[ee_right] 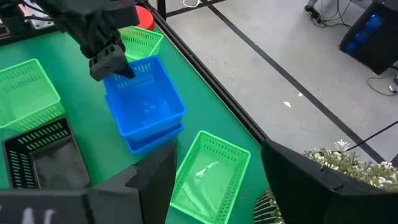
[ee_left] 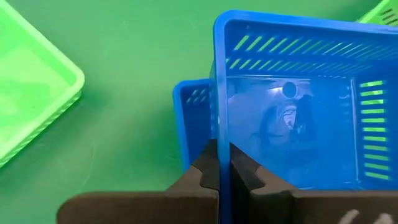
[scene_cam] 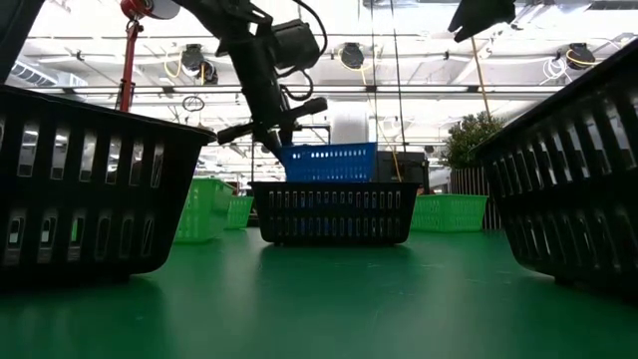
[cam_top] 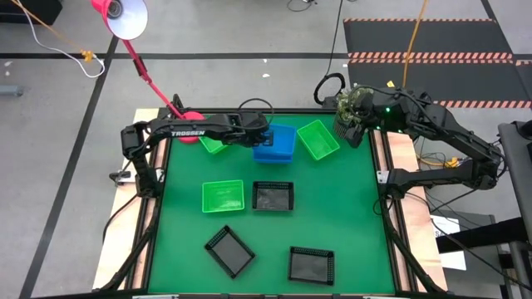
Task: Stack baskets by color
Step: Stack the bottom blue bin on the top of the top stacked blue bins
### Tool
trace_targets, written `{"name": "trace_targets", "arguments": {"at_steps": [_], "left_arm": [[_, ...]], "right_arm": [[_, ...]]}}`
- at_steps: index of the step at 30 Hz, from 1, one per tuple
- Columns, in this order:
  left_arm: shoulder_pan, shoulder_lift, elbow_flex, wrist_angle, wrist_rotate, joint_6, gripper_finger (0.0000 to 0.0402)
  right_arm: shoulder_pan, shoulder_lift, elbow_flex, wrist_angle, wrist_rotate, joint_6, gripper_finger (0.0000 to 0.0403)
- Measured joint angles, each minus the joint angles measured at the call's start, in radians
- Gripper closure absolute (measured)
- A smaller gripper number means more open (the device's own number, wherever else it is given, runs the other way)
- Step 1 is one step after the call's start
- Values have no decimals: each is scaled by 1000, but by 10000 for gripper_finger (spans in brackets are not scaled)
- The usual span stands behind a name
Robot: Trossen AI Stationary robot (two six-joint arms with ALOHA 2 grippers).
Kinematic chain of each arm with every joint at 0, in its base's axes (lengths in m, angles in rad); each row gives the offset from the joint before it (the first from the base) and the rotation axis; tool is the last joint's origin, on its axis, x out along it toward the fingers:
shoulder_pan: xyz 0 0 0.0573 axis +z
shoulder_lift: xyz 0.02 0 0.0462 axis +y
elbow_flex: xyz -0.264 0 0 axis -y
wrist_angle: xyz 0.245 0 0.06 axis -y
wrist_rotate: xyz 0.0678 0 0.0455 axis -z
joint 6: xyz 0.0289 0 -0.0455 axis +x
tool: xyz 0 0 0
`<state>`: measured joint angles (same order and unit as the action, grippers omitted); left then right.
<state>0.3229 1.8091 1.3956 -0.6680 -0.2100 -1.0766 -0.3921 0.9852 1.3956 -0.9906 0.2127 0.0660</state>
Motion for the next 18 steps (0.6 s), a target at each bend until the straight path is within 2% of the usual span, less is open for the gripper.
{"name": "trace_targets", "arguments": {"at_steps": [18], "left_arm": [[-32,34,0,-33,-18,-44,395]], "right_arm": [[0,0,0,23,0,0,177]]}}
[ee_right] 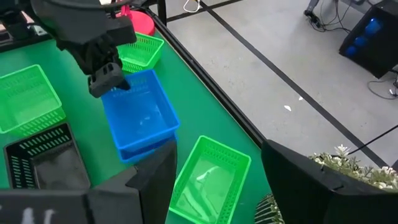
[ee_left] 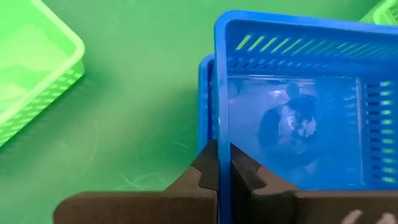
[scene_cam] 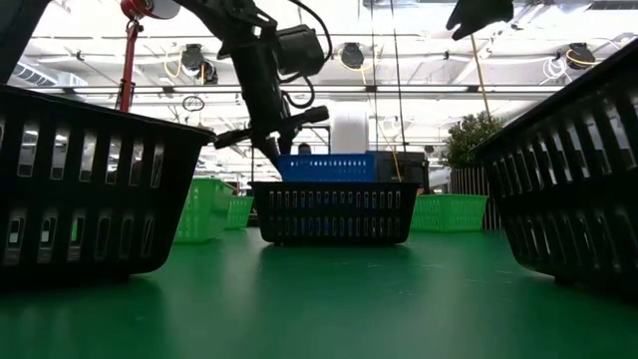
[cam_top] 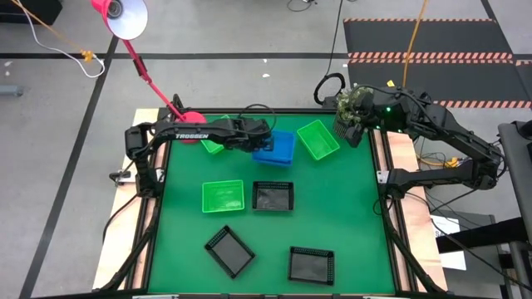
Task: Stack baskets by color
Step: Stack the bottom blue bin on the top of the top stacked blue bins
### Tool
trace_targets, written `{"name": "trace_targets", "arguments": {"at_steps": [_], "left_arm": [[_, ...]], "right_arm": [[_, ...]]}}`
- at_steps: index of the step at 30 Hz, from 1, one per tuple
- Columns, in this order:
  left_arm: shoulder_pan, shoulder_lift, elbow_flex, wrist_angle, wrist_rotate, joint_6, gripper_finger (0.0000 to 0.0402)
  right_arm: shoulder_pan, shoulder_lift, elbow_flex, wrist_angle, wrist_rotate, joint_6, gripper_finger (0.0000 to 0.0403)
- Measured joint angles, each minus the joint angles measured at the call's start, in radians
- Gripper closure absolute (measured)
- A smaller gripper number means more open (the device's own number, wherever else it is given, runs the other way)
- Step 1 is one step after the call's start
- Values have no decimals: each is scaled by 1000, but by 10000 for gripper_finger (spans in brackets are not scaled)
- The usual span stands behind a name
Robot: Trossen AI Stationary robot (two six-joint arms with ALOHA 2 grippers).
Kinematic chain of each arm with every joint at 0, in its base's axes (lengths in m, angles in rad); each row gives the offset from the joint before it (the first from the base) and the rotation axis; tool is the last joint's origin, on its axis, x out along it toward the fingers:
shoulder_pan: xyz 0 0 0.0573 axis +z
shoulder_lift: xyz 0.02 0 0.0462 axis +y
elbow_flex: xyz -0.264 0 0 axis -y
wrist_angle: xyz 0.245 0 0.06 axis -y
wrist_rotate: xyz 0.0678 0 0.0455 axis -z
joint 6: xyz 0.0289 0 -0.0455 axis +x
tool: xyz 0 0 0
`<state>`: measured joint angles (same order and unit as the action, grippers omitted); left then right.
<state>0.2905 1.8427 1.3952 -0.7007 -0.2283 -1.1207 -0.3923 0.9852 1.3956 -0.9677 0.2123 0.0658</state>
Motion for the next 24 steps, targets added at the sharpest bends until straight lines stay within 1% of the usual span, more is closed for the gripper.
{"name": "trace_targets", "arguments": {"at_steps": [12,18,24], "left_arm": [[7,0,-1,-10,-18,11,392],[7,-1,-25,-51,-26,-70,392],[-2,-1,-25,-54,-36,-94,392]], "right_arm": [[0,0,0,9,-3,1,177],[0,0,0,7,-3,1,177],[0,0,0,5,-3,1,177]]}}
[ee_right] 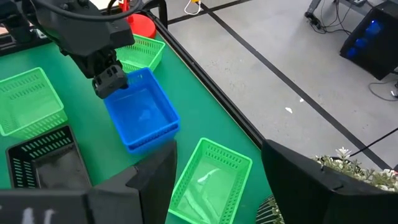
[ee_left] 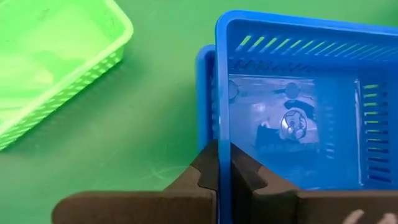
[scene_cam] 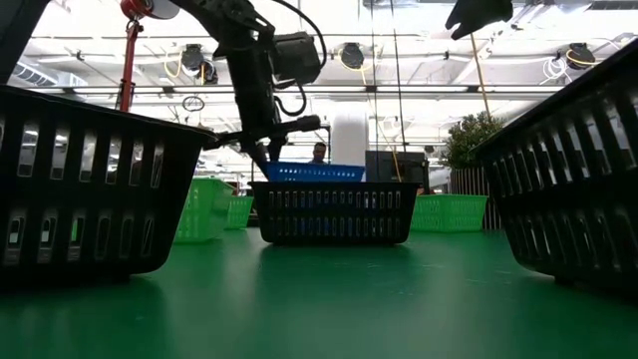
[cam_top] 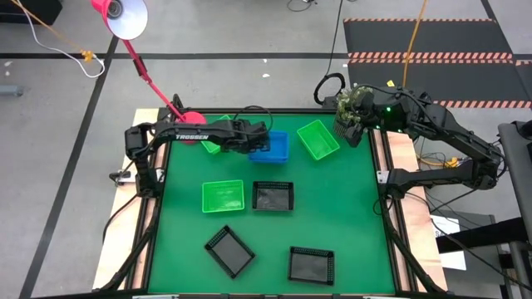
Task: Stack baskets by color
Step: Stack the bottom blue bin on the top of the top stacked blue bins
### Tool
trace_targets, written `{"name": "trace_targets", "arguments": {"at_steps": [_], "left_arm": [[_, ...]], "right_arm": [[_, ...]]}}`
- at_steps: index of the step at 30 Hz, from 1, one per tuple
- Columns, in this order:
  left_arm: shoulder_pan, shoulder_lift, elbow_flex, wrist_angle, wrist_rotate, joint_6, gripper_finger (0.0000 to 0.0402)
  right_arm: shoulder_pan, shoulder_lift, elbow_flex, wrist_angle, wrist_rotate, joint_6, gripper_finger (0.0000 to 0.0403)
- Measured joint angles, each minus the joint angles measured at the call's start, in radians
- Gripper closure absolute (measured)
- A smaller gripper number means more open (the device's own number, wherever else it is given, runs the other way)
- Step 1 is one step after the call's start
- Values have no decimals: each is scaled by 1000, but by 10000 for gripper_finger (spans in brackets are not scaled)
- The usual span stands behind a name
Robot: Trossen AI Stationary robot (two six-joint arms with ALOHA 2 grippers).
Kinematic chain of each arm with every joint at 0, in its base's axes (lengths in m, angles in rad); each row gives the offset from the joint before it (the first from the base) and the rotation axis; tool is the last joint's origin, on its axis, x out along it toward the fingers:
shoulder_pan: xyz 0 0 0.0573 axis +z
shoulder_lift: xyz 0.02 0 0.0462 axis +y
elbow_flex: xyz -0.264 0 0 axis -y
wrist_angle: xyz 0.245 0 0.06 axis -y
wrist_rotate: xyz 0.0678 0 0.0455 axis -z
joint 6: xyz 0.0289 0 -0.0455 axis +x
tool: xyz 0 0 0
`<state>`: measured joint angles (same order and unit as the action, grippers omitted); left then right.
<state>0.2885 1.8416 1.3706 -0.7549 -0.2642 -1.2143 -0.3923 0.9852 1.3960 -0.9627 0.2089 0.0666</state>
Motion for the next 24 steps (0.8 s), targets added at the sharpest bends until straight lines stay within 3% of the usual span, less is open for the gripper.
{"name": "trace_targets", "arguments": {"at_steps": [5,16,24], "left_arm": [[1,0,0,19,-3,-6,377],[4,0,0,21,-5,2,292],[17,0,0,9,2,17,284]], "right_arm": [[0,0,0,0,0,-2,177],[0,1,0,7,2,-8,177],[0,9,0,8,3,2,177]]}}
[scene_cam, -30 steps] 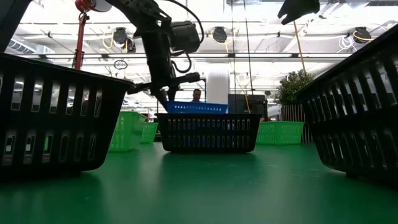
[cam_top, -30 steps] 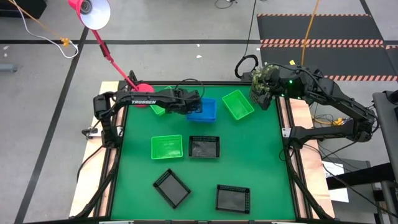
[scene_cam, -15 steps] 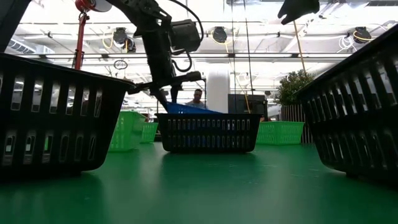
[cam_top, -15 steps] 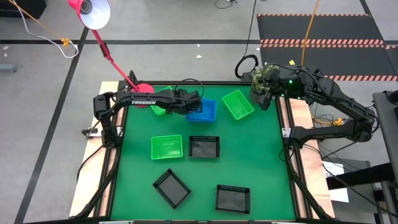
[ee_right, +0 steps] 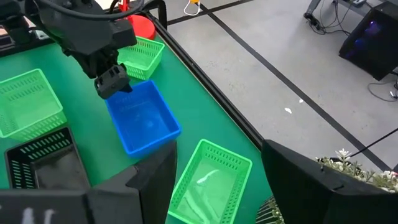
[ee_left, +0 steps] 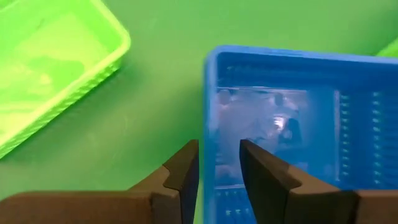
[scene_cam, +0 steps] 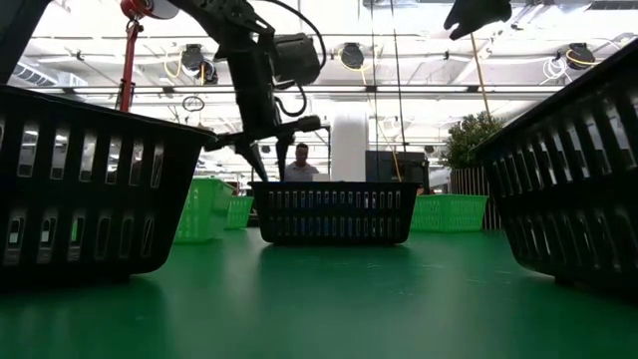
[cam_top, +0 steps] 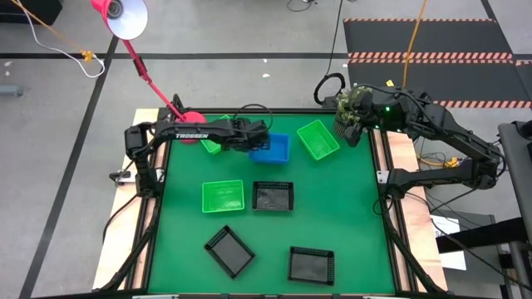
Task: Stack baskets by color
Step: Stack the bottom blue bin on the top of the top stacked blue bins, then stack the top right green bin on the top of the bottom green bin
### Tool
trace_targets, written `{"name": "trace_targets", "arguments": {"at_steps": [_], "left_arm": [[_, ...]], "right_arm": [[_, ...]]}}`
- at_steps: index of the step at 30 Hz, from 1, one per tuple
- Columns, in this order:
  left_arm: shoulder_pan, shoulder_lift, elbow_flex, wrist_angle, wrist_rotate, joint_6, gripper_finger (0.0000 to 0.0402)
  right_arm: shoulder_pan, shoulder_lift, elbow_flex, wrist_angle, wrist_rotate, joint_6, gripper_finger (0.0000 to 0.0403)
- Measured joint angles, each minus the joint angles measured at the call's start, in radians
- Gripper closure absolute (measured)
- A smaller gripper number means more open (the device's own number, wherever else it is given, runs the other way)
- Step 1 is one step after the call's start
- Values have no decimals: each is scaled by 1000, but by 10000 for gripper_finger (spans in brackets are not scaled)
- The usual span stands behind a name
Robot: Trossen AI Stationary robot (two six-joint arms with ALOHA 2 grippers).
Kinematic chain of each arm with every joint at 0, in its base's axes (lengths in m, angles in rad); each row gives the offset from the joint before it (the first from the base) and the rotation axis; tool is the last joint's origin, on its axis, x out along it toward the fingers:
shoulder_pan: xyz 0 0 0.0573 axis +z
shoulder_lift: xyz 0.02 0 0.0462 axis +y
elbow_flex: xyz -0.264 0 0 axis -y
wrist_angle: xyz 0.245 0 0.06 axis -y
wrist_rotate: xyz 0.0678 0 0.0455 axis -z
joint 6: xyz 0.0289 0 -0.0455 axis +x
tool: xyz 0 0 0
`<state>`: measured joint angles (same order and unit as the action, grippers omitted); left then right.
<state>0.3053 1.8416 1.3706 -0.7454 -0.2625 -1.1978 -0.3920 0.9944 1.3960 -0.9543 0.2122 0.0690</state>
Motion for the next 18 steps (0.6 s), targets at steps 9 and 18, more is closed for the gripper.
{"name": "trace_targets", "arguments": {"at_steps": [9,18], "left_arm": [[33,0,-62,40,78,-4,284],[29,-64,-58,64,67,32,284]], "right_arm": [[0,6,0,2,0,28,177],[0,6,0,-25,-2,76,177]]}}
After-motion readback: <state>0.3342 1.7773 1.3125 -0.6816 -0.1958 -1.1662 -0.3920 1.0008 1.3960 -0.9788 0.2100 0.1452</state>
